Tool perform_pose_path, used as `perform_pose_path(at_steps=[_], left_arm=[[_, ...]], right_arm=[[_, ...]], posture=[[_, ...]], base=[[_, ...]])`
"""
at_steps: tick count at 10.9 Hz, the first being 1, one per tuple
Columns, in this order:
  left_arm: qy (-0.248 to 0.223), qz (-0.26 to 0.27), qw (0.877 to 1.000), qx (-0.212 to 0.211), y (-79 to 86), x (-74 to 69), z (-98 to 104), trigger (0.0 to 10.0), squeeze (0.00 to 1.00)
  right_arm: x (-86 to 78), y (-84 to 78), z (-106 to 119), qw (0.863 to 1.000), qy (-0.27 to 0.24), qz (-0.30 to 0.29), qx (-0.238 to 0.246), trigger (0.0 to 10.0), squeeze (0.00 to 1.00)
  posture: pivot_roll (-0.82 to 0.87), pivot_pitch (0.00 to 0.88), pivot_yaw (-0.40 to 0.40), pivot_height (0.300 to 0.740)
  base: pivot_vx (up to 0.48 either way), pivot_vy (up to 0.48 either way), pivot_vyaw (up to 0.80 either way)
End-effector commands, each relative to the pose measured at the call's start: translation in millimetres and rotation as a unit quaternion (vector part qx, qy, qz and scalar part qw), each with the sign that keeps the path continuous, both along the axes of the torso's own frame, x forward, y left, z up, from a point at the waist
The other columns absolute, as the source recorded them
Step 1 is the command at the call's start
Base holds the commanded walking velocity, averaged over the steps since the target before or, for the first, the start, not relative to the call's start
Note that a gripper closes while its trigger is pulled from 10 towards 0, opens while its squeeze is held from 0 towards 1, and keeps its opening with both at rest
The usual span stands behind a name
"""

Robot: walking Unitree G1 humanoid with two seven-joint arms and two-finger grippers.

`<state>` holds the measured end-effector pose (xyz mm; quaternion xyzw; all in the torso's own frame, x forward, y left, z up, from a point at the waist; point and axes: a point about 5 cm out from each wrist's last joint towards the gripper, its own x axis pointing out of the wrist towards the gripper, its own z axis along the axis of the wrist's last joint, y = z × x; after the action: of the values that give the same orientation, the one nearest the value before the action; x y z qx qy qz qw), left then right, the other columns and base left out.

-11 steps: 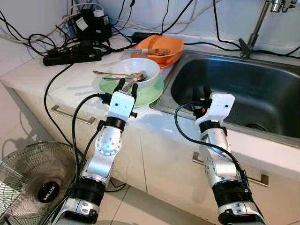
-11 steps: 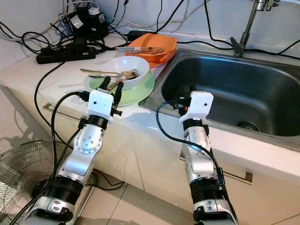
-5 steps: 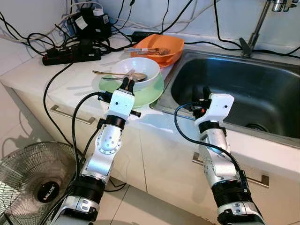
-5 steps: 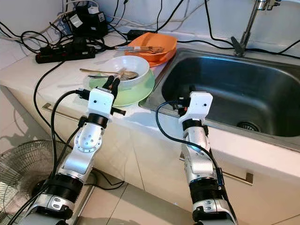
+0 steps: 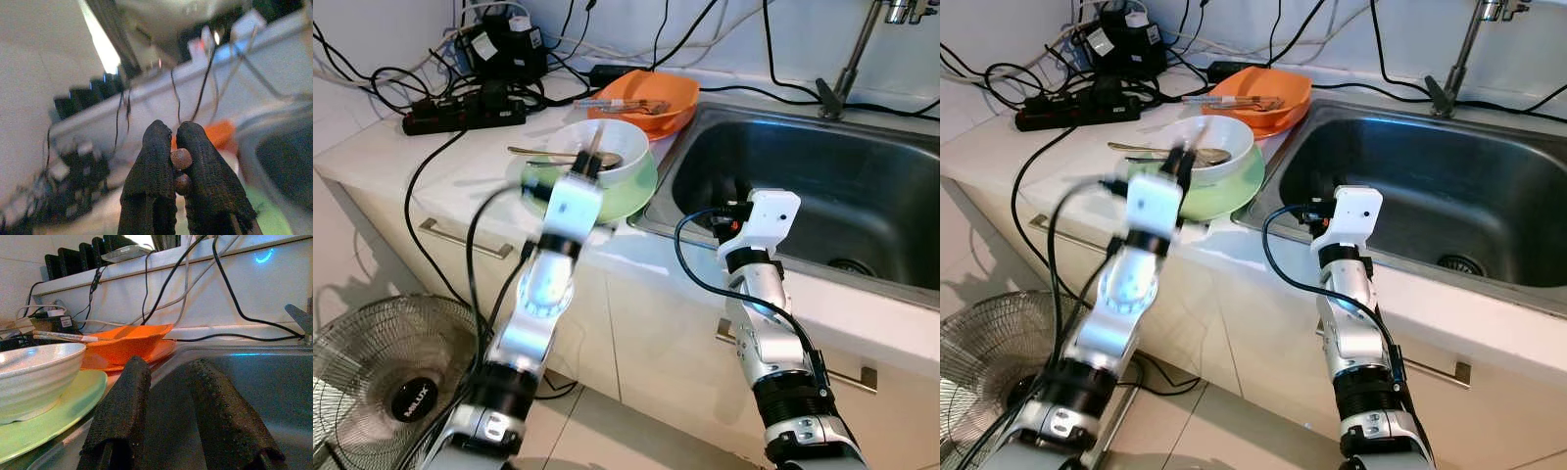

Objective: Kitchen organization

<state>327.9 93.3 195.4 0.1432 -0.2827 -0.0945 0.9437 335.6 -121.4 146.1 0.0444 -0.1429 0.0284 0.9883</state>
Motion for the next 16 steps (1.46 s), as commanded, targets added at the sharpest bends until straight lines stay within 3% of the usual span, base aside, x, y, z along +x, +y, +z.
perform_pose_path(at_steps=[1,3,4,6,7,8,9,10,11,12,13,14,16], left_arm=[[-0.033,-0.014,0.999,0.004,-5.9,-1.1,19,0.0,0.0],[-0.093,-0.071,0.993,-0.005,-27.6,-12.9,58,0.0,0.0],[-0.09,-0.102,0.991,-0.015,-36.5,-16.3,64,10.0,0.0],[-0.037,-0.181,0.98,-0.077,-53.5,-20.2,63,10.0,0.0],[-0.019,-0.197,0.976,-0.094,-56.7,-21.6,60,10.0,0.0],[-0.004,-0.209,0.971,-0.119,-55.7,-21.4,60,10.0,0.0],[-0.001,-0.209,0.971,-0.113,-53.9,-20.9,61,10.0,0.0],[0.021,-0.214,0.968,-0.13,-51.6,-19.4,58,10.0,0.0],[0.04,-0.22,0.963,-0.15,-49.5,-18.3,56,10.0,0.0],[0.067,-0.234,0.953,-0.18,-46.8,-18.0,55,10.0,0.0],[0.088,-0.248,0.945,-0.193,-46.8,-17.9,52,10.0,0.0],[0.114,-0.272,0.934,-0.203,-48.9,-18.6,48,10.0,0.0],[0.151,-0.303,0.923,-0.183,-53.3,-23.0,37,10.0,0.0]], right_arm=[[0.6,2.8,0,1.0,-0.001,0.002,0.004,10.0,0.0],[1.2,0.2,0,1.0,-0.003,-0.004,-0.002,10.0,0.0],[1.5,-1.3,1,1.0,-0.006,-0.009,-0.01,10.0,0.0],[-0.9,3.9,7,0.995,-0.044,-0.001,-0.091,10.0,0.0],[-1.2,3.6,6,0.996,-0.04,-0.004,-0.077,10.0,0.43],[-0.9,1.5,4,0.996,-0.036,-0.009,-0.084,10.0,0.41],[-0.8,0.8,5,0.995,-0.04,-0.009,-0.096,10.0,0.4],[-1.1,-0.3,8,0.99,-0.057,-0.018,-0.125,10.0,0.49],[-1.2,-1.8,11,0.986,-0.07,-0.027,-0.147,10.0,1.0],[-0.6,-3.0,15,0.977,-0.087,-0.047,-0.191,10.0,0.6],[-1.6,-2.2,18,0.966,-0.105,-0.057,-0.228,10.0,0.0],[-1.7,-1.9,19,0.961,-0.115,-0.063,-0.245,10.0,0.0],[-1.4,-2.3,20,0.956,-0.122,-0.073,-0.257,10.0,0.0]], posture=[[0.08,0.0,0.08,0.74],[0.09,0.0,0.076,0.74],[0.09,0.0,0.077,0.74],[0.08,0.0,0.083,0.74],[0.08,0.0,0.084,0.74],[0.08,0.0,0.085,0.74],[0.08,0.0,0.085,0.74],[0.08,0.0,0.089,0.74],[0.08,0.0,0.089,0.74],[0.08,0.0,0.092,0.74],[0.08,0.0,0.091,0.74],[0.08,0.0,0.092,0.74],[0.08,0.0,0.092,0.74]], base=[[0.0,0.0,0.0],[0.0,0.0,0.0],[0.0,0.0,0.0],[0.0,0.0,0.0],[0.0,0.0,0.0],[0.0,0.0,0.0],[0.0,0.0,0.0],[0.0,0.0,0.0],[0.0,0.0,0.0],[0.0,0.0,0.0],[0.0,0.0,0.0],[0.0,0.0,0.0],[0.0,0.0,0.0]])
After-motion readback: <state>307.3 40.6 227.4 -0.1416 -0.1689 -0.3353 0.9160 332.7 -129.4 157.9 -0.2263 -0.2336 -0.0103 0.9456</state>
